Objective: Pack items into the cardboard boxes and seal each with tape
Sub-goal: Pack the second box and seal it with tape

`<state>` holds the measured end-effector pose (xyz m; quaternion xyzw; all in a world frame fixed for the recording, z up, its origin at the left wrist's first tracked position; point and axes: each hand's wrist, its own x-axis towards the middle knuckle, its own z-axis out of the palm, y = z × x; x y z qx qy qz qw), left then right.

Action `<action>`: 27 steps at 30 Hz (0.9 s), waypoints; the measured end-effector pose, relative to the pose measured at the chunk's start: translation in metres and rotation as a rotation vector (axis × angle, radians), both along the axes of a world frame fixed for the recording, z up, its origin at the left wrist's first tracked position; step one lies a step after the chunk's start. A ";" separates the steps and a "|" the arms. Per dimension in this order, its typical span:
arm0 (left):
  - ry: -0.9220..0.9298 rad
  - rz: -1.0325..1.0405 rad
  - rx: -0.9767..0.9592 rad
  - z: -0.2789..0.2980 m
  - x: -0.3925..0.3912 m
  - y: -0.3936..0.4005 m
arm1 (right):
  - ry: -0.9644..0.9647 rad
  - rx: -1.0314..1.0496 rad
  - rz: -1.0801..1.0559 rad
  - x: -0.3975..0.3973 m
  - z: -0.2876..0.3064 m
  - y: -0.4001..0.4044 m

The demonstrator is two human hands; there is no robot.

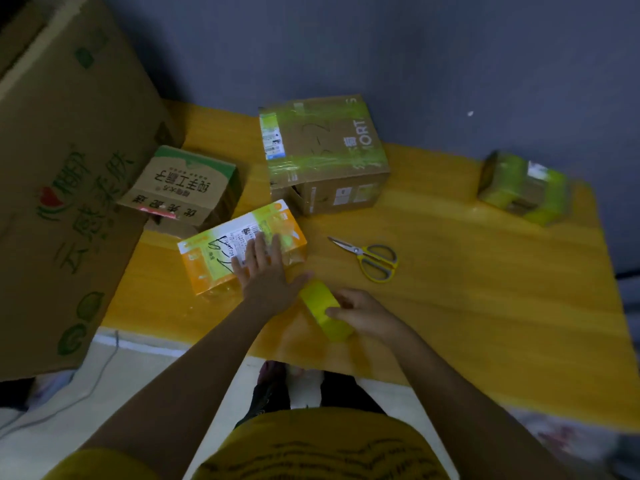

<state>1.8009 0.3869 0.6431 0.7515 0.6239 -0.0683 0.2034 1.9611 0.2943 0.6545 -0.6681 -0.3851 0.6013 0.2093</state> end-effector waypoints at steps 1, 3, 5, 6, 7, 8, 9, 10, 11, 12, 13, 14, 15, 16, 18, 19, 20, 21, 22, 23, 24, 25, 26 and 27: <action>-0.023 0.006 0.053 0.000 0.002 -0.001 | -0.056 0.036 0.018 0.000 0.004 -0.005; -0.121 -0.083 0.207 0.003 0.007 -0.003 | -0.231 0.127 0.078 0.001 0.009 -0.017; -0.276 -0.251 0.228 0.003 0.012 -0.002 | -0.427 0.224 0.119 0.005 0.008 -0.034; -0.350 -0.331 0.153 0.003 0.018 -0.001 | -0.502 0.244 0.113 0.008 0.005 -0.043; -0.405 -0.414 0.041 0.003 0.025 -0.003 | -0.558 0.252 0.083 0.011 0.003 -0.053; -0.444 -0.502 -0.079 0.008 0.033 -0.006 | -0.609 0.273 0.048 0.014 0.001 -0.061; -0.514 -0.578 -0.185 0.013 0.042 -0.010 | -0.651 0.300 0.017 0.016 -0.001 -0.070; -0.621 -0.619 -0.267 0.018 0.051 -0.014 | -0.687 0.319 -0.013 0.017 -0.003 -0.078; -0.701 -0.611 -0.340 0.018 0.059 -0.018 | -0.716 0.328 -0.042 0.019 -0.005 -0.085; -0.738 -0.589 -0.409 0.019 0.067 -0.021 | -0.742 0.329 -0.066 0.020 -0.006 -0.092; -0.733 -0.573 -0.451 0.015 0.074 -0.023 | -0.746 0.323 -0.084 0.022 -0.008 -0.099; -0.702 -0.561 -0.463 0.009 0.080 -0.025 | -0.763 0.322 -0.102 0.024 -0.009 -0.106; -0.679 -0.555 -0.451 0.001 0.086 -0.027 | -0.786 0.318 -0.126 0.026 -0.010 -0.112; -0.675 -0.546 -0.434 -0.005 0.092 -0.030 | -0.807 0.311 -0.156 0.028 -0.011 -0.119; -0.681 -0.515 -0.433 -0.014 0.103 -0.036 | -0.824 0.307 -0.209 0.034 -0.013 -0.130; -0.678 -0.522 -0.445 -0.017 0.109 -0.040 | -0.831 0.299 -0.225 0.037 -0.015 -0.135; -0.663 -0.552 -0.458 -0.016 0.115 -0.044 | -0.843 0.289 -0.235 0.040 -0.016 -0.140; -0.649 -0.588 -0.470 -0.015 0.121 -0.049 | -0.852 0.287 -0.244 0.045 -0.019 -0.144; -0.627 -0.629 -0.473 -0.013 0.127 -0.052 | -0.861 0.282 -0.251 0.050 -0.021 -0.147; -0.603 -0.657 -0.466 -0.013 0.132 -0.055 | -0.877 0.272 -0.254 0.056 -0.022 -0.149; -0.576 -0.672 -0.454 -0.011 0.136 -0.057 | -0.903 0.253 -0.250 0.063 -0.023 -0.149; -0.558 -0.673 -0.447 -0.012 0.141 -0.057 | -0.940 0.234 -0.242 0.070 -0.024 -0.147; -0.550 -0.671 -0.442 -0.011 0.144 -0.057 | -0.978 0.199 -0.230 0.077 -0.024 -0.143; -0.546 -0.661 -0.437 -0.012 0.146 -0.056 | -1.011 0.157 -0.214 0.083 -0.024 -0.139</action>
